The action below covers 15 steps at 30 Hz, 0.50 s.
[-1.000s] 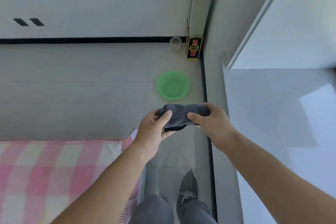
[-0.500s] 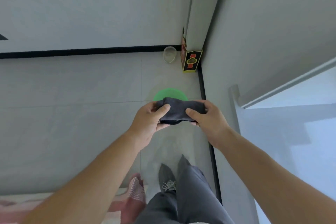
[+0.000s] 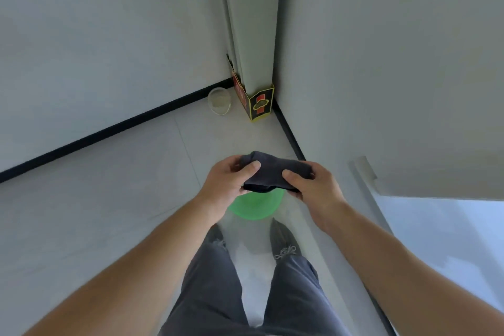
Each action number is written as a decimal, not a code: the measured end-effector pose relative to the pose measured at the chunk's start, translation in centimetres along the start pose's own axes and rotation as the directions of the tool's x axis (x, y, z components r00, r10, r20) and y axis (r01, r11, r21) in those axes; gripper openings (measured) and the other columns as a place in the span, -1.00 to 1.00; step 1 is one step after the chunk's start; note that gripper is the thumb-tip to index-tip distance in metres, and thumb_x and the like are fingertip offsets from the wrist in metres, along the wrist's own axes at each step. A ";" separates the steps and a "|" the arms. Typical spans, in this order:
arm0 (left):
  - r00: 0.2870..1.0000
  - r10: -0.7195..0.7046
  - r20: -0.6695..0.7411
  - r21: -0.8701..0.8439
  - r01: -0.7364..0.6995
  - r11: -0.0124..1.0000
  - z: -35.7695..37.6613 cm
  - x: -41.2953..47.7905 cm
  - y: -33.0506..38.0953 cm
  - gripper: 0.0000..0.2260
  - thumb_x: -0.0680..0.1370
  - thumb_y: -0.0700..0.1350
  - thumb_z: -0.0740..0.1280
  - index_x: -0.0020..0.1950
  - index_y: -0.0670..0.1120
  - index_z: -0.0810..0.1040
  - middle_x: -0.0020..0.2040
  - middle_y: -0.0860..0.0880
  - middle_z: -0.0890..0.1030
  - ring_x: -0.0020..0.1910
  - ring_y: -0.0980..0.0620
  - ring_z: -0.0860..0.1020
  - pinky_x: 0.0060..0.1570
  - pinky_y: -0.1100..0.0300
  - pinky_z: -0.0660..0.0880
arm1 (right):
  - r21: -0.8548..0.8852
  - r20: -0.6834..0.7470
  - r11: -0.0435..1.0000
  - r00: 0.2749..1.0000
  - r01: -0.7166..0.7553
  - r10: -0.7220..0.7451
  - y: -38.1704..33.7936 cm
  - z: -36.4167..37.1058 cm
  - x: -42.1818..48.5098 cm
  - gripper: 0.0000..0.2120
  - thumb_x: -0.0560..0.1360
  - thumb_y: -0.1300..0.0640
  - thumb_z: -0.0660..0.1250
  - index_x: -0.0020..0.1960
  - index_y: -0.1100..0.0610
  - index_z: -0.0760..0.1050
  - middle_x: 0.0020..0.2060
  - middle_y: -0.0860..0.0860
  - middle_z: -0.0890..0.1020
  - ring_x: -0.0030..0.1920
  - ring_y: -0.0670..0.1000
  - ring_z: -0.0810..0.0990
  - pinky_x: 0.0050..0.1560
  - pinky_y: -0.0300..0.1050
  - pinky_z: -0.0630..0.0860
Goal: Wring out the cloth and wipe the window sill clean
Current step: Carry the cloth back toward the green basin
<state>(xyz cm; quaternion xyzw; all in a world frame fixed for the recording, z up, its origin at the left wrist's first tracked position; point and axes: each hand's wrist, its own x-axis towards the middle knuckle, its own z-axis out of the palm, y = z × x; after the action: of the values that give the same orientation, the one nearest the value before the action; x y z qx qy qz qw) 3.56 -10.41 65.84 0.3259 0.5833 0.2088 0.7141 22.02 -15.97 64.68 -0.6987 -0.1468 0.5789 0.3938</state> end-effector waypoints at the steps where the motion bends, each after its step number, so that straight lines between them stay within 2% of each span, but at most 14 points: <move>1: 1.000 -0.006 0.018 0.030 0.006 1.000 -0.9 1.5 0.5 -0.76 0.53 -0.09 0.44 0.17 -0.11 0.61 0.06 -0.12 0.70 0.09 -0.06 0.66 0.16 -0.06 0.58 | 0.027 -0.025 1.000 1.000 -0.017 0.017 0.0 1.0 0.9 -0.69 0.42 0.20 0.52 0.11 0.15 0.54 0.02 0.14 0.65 0.00 0.08 0.68 -0.02 -0.04 0.65; 4: 0.995 -0.055 0.088 0.113 0.045 0.993 -3.7 6.4 1.4 -0.75 0.48 -0.07 0.49 0.12 -0.11 0.65 0.05 -0.18 0.69 0.09 -0.13 0.66 0.17 -0.15 0.56 | 0.069 -0.139 0.995 0.987 -0.067 0.076 1.2 4.0 3.6 -0.70 0.40 0.16 0.54 0.09 0.11 0.55 -0.01 0.11 0.66 -0.02 0.07 0.68 -0.01 -0.02 0.65; 6: 0.986 -0.097 0.137 0.191 0.070 0.979 -5.2 9.9 0.9 -0.76 0.47 -0.07 0.49 0.10 -0.12 0.66 0.05 -0.19 0.69 0.10 -0.14 0.66 0.15 -0.15 0.57 | 0.114 -0.230 0.989 0.966 -0.092 0.116 3.1 6.2 5.3 -0.70 0.39 0.13 0.55 0.08 0.09 0.56 -0.01 0.11 0.67 -0.05 0.06 0.69 -0.04 -0.04 0.65; 10: 0.952 -0.193 0.239 0.371 0.094 0.924 -8.3 16.8 -2.5 -0.78 0.45 -0.05 0.49 0.05 -0.09 0.67 0.02 -0.13 0.71 0.07 -0.10 0.67 0.11 -0.13 0.60 | 0.298 -0.424 0.947 0.872 -0.121 0.245 8.6 10.9 8.5 -0.68 0.40 0.17 0.54 0.11 0.16 0.56 -0.03 0.12 0.67 -0.05 0.06 0.70 -0.14 -0.17 0.60; 12: 0.941 -0.226 0.253 0.431 0.100 0.897 -9.9 20.2 -5.1 -0.86 0.48 -0.09 0.49 0.02 -0.05 0.66 0.01 -0.10 0.71 0.05 -0.06 0.67 0.07 -0.06 0.62 | 0.402 -0.491 0.908 0.809 -0.119 0.324 12.0 13.2 10.1 -0.67 0.41 0.18 0.54 0.11 0.22 0.55 -0.04 0.14 0.67 -0.06 0.05 0.69 -0.16 -0.20 0.59; 15: 0.936 -0.263 0.233 0.500 0.117 0.858 -11.8 25.1 -9.8 -0.85 0.48 -0.14 0.49 0.02 -0.06 0.61 -0.02 -0.10 0.68 -0.07 0.00 0.66 -0.10 0.11 0.63 | 0.575 -0.493 0.811 0.744 -0.112 0.452 18.1 16.5 13.1 -0.73 0.43 0.21 0.52 0.07 0.21 0.53 -0.04 0.13 0.66 -0.06 0.03 0.68 -0.07 -0.17 0.59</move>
<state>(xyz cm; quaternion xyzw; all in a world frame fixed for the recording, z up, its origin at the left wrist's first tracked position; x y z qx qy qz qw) -2.82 2.36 40.11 0.4593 0.5340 -0.0647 0.7069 6.03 -12.73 42.28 -0.7308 0.2580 0.3946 0.4936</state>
